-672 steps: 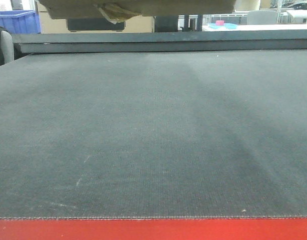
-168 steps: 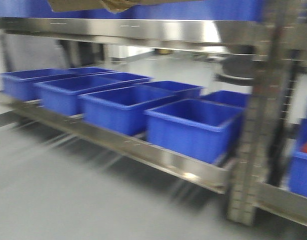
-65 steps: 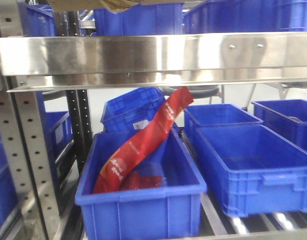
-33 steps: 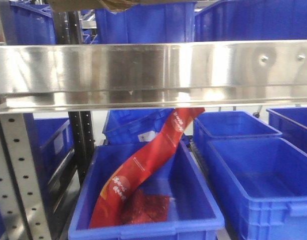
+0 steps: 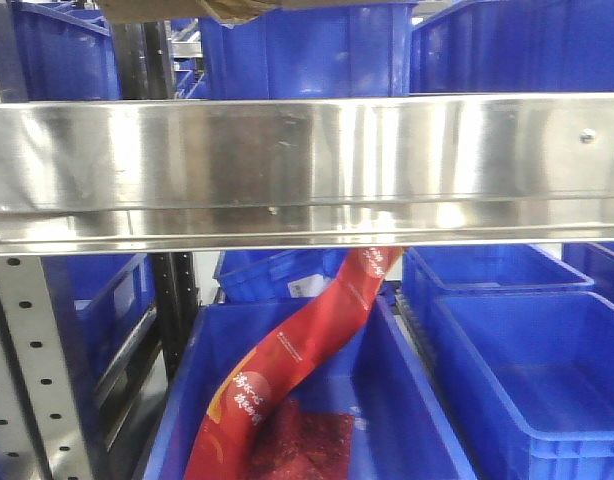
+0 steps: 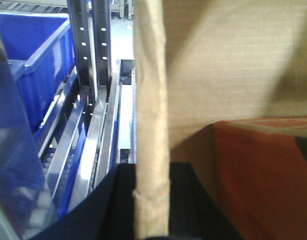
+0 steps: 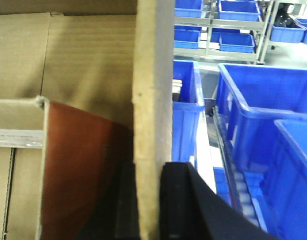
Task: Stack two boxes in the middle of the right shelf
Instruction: 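Align the base in front of the middle shelf holding the boxes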
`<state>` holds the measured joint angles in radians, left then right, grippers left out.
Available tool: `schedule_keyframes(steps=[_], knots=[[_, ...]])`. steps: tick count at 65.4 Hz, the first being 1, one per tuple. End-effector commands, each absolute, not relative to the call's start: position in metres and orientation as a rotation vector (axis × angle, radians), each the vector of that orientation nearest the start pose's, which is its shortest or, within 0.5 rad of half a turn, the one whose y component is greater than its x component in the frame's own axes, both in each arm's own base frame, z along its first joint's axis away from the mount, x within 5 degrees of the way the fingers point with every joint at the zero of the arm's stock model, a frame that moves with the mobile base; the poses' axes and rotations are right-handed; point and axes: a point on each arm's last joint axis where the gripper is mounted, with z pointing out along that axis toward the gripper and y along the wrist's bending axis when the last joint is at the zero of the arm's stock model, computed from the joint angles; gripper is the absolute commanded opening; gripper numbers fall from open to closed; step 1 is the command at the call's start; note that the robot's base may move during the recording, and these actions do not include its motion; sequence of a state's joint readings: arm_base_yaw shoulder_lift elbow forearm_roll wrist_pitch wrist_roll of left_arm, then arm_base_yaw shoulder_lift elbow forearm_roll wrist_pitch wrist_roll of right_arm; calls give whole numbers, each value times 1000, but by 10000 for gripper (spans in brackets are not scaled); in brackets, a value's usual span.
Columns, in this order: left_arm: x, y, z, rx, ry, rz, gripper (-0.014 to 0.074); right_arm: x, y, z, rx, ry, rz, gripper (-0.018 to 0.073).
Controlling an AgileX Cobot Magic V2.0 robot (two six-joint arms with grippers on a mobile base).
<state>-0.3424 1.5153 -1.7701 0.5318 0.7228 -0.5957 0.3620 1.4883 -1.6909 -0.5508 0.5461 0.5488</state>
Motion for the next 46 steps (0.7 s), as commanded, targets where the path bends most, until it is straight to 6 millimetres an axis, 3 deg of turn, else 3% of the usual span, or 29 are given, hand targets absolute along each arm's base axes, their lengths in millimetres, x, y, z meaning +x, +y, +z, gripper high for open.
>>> schedule_keyframes(steps=[1, 46], knots=[[323, -79, 492, -77, 1827, -11, -111, 315, 92, 502, -84, 1649, 74, -167], [324, -83, 498, -45, 1759, -49, -111, 315, 93, 503, -91, 1631, 83, -167]])
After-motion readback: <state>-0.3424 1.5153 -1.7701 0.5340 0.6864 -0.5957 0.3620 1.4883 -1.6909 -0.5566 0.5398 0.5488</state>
